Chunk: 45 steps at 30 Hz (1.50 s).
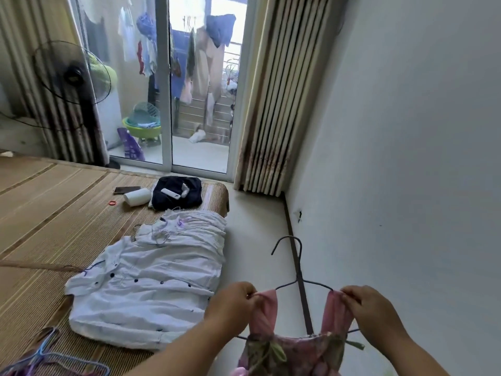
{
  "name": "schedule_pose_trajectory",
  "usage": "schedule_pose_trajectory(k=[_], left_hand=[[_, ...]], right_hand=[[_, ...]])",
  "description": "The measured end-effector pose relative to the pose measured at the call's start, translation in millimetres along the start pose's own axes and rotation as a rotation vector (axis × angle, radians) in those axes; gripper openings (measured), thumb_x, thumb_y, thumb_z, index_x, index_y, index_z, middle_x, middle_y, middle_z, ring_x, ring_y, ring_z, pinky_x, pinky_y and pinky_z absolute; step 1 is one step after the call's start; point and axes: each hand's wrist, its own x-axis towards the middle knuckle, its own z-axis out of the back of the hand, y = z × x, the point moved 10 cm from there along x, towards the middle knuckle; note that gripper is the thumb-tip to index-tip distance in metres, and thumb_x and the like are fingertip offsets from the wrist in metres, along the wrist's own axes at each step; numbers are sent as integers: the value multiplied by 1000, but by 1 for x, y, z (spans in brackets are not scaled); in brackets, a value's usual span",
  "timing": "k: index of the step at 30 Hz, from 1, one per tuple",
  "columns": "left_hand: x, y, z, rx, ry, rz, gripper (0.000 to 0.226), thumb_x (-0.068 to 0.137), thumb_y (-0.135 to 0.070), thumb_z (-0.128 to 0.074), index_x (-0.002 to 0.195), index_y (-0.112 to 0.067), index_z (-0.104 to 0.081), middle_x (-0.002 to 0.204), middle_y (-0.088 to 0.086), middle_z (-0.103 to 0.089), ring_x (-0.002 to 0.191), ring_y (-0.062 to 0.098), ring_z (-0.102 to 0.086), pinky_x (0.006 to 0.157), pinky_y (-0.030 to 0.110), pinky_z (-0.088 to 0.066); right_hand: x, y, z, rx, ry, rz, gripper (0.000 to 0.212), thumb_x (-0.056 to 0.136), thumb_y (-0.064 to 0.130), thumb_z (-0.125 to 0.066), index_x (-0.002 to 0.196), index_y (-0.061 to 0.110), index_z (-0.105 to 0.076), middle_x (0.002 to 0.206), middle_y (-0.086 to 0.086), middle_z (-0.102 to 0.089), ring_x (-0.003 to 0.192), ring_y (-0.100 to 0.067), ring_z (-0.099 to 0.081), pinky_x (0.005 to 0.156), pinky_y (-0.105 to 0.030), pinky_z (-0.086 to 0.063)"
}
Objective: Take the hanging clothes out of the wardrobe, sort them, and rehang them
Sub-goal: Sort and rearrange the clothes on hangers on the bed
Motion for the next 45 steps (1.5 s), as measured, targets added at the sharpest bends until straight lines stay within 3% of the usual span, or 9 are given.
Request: schedule_pose_trajectory(k=[6,15,21,25,30,33,38,40,45], left_hand=[[117,1,40,-28,-31,31,25,88,-44,-57,68,-31,-58,62,-14,-55,64,7,-51,52,22,-33],[298,65,87,-121,-229,237,31,88,-40,-60,59,-30,-55,59,-8,-54,58,6,-48,54,25,-33],[376,97,121,-257,-349,400,25,91,-34,-54,69,-23,-58,63,-4,-54,60,12,-48,55,28,-34],[410,136,144,-325,-394,475,21,92,-29,-52,76,-19,-60,72,3,-60,67,17,-52,59,30,-35],[462,210,158,-446,-457,583,22,95,-27,-48,75,-30,-57,72,-9,-58,68,9,-52,56,26,-35],[492,269,172,-513,-499,653,21,95,-27,-48,77,-29,-58,73,-7,-59,70,13,-53,59,28,-36],[513,376,203,-562,-602,794,15,94,-29,-52,87,-25,-64,83,-5,-67,83,19,-61,71,30,-48],[514,421,212,-511,-635,852,16,94,-30,-52,82,-26,-62,78,-7,-65,79,18,-59,63,27,-45],[520,522,194,-520,-632,971,15,94,-25,-51,84,-20,-61,83,1,-68,79,22,-62,68,31,-49]], right_hand=[[140,17,-14,56,10,58,17,95,22,-52,95,27,-68,86,8,-59,81,-4,-52,66,-12,-33],[398,84,-101,77,187,330,19,92,19,-58,80,24,-72,65,14,-56,66,-5,-53,56,-11,-32],[549,159,-148,-17,308,485,18,91,24,-59,100,17,-73,97,-4,-66,91,-20,-56,69,-26,-34],[608,216,-198,-30,361,574,15,90,24,-61,96,22,-74,90,2,-63,85,-17,-55,69,-26,-37],[673,290,-282,-85,419,672,15,90,20,-61,95,16,-75,81,6,-52,81,-19,-55,68,-26,-38],[703,341,-338,-96,414,749,15,90,19,-61,93,16,-76,76,9,-52,73,-13,-53,65,-16,-36],[726,421,-453,-142,476,845,20,93,19,-56,98,12,-74,93,-9,-65,88,-24,-57,77,-31,-43],[729,444,-505,-149,511,848,21,93,22,-56,99,12,-74,96,-10,-64,90,-25,-56,83,-39,-46],[729,465,-639,-305,645,882,24,95,26,-49,100,15,-69,95,-10,-60,97,-31,-54,83,-38,-46]])
